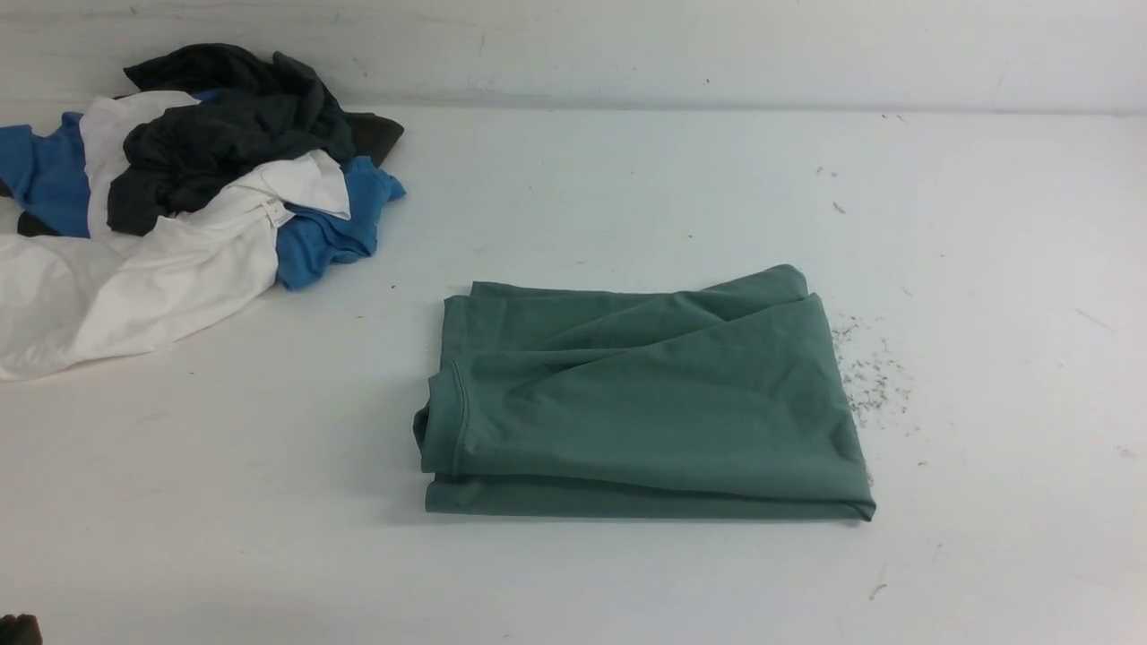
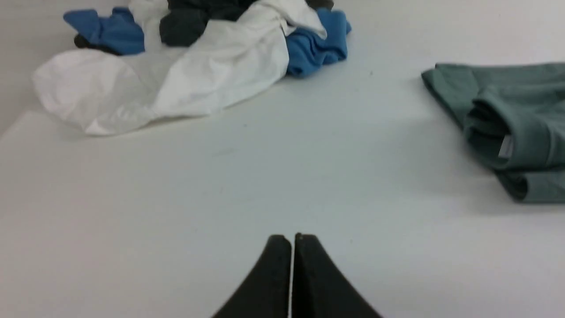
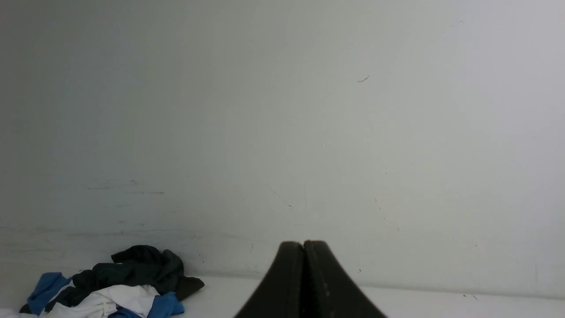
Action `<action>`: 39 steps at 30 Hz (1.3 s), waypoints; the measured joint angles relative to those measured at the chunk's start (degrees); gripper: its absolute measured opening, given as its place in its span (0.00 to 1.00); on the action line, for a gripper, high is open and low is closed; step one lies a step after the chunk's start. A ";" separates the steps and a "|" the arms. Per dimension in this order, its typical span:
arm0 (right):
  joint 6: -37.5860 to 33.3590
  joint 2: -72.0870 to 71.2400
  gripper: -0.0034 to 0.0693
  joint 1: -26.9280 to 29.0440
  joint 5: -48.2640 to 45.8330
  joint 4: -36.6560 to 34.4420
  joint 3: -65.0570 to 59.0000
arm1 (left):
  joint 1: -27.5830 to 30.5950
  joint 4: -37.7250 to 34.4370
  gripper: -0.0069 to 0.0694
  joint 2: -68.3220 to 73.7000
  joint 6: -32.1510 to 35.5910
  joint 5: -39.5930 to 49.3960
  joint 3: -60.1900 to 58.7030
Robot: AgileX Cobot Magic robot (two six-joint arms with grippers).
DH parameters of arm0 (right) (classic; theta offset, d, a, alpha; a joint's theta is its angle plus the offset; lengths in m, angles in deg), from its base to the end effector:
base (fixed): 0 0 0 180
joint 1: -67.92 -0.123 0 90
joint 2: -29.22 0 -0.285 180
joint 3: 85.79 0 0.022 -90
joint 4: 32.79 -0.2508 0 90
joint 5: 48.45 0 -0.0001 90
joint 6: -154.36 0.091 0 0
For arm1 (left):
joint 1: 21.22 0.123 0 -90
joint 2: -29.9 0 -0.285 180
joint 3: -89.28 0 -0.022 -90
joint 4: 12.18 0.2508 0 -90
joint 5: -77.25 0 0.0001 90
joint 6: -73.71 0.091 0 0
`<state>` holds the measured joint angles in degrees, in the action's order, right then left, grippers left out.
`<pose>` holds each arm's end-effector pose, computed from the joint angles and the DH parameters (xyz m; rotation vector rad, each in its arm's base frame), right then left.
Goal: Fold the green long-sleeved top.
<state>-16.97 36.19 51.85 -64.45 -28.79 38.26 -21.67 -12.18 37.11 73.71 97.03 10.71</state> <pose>0.0194 0.0038 0.3088 -0.1194 1.3777 0.2917 0.0534 -0.0004 0.1747 0.0072 1.8424 -0.0055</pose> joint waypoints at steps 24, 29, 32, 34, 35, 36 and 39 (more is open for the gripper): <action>0.00 0.00 0.03 0.00 -0.12 0.00 0.00 | 0.19 0.00 0.09 0.00 0.35 0.37 0.00; 0.00 0.00 0.03 0.00 -0.12 0.00 0.00 | 0.19 0.00 0.09 0.00 0.35 0.37 0.00; -0.14 0.00 0.03 0.00 -0.44 0.49 0.00 | 0.19 0.00 0.09 0.00 0.35 0.38 0.00; -0.21 0.00 0.03 0.00 -1.28 1.08 0.00 | 0.19 0.00 0.09 0.00 0.00 0.38 0.00; -0.21 0.00 0.03 0.04 -2.10 1.49 0.00 | 0.19 0.00 0.09 0.00 0.00 0.43 0.00; -0.27 0.00 0.03 0.66 -3.49 2.55 -0.31 | 0.19 0.00 0.09 0.00 0.00 0.43 0.00; -0.38 0.00 0.03 4.98 -4.50 4.74 -3.04 | 0.19 0.00 0.09 0.00 0.00 0.43 0.00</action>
<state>-17.35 36.19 56.83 -68.95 -24.05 35.22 -21.47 -12.18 37.11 73.71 97.47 10.71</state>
